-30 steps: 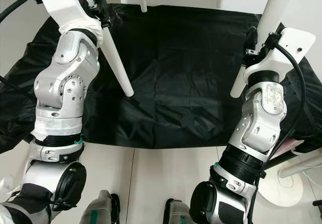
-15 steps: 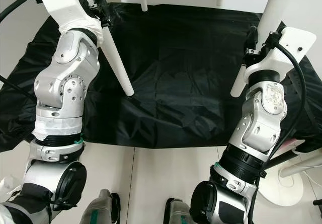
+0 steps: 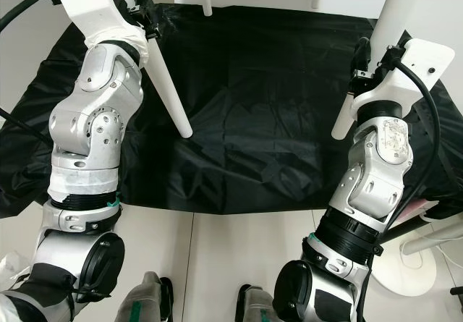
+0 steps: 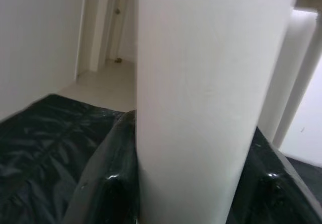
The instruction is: Building children table
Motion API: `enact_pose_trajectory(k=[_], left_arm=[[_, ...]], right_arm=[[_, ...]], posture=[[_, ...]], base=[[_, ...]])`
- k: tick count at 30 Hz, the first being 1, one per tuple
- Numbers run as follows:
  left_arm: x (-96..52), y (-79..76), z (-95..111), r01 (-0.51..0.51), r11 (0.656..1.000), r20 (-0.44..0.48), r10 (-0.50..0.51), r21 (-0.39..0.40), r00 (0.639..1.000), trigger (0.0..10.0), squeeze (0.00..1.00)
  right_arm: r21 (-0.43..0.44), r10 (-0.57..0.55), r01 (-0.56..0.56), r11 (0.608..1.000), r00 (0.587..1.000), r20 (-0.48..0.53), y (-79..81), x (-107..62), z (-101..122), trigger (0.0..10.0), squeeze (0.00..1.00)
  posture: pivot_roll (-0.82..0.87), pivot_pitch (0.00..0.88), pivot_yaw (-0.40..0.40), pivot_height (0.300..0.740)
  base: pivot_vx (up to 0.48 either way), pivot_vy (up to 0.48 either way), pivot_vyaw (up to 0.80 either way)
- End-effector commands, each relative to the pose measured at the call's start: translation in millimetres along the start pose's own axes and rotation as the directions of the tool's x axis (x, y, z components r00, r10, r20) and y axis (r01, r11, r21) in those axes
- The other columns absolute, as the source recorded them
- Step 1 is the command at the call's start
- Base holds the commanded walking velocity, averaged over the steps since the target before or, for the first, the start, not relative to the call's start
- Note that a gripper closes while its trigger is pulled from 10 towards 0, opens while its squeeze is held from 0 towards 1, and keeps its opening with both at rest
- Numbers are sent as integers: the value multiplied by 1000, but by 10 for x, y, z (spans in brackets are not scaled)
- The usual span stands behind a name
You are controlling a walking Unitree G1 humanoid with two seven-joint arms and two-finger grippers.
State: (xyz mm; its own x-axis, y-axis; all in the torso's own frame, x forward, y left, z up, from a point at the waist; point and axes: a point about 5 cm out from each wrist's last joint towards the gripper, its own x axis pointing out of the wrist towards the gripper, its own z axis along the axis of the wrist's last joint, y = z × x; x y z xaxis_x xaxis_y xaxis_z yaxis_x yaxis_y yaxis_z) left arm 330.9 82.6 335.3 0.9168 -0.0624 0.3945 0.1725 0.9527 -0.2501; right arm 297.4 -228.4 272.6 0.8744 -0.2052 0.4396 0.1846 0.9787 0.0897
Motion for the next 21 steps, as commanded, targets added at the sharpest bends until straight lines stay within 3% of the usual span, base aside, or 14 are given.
enact_pose_trajectory(k=[1, 2, 3, 15, 16, 17, 21], left_arm=[[-70, -377, 95, 311, 950, 17, -311, 39, 950, 10000, 0], [-70, -377, 95, 311, 950, 17, -311, 39, 950, 10000, 0], [-77, -293, -58, 315, 944, -76, -309, 100, 948, 10000, 0], [-71, -287, -44, 313, 944, -70, -307, 106, 949, 10000, 0], [-80, -289, -41, 326, 942, -63, -321, 80, 945, 10000, 1000], [-87, -289, -37, 336, 940, -59, -333, 63, 941, 10000, 1000], [-112, -269, -40, 347, 934, -65, -342, 83, 937, 10000, 1000]], right_arm=[[98, 114, -104, 990, 987, -109, 272, -81, -404, 10000, 0], [98, 114, -104, 990, 987, -109, 272, -81, -404, 10000, 0], [103, 103, -89, 991, 985, -141, 262, -143, -564, 10000, 0], [101, 99, -86, 991, 985, -138, 248, -133, -559, 10000, 0], [104, 100, -87, 991, 986, -133, 244, -135, -554, 10000, 86], [104, 101, -88, 991, 987, -124, 242, -136, -558, 10000, 1000], [109, 104, -94, 990, 991, -90, 240, -155, -560, 10000, 1000]], posture=[[24, 0, 0, 740], [24, 0, 0, 740], [25, 0, 0, 740], [27, 0, 0, 740], [26, 0, 0, 740], [26, 0, 0, 740], [25, 0, 0, 740]], base=[[0, 0, 0], [0, 0, 0], [0, 0, 0], [0, 0, 0], [0, 0, 0], [0, 0, 0], [0, 0, 0]])
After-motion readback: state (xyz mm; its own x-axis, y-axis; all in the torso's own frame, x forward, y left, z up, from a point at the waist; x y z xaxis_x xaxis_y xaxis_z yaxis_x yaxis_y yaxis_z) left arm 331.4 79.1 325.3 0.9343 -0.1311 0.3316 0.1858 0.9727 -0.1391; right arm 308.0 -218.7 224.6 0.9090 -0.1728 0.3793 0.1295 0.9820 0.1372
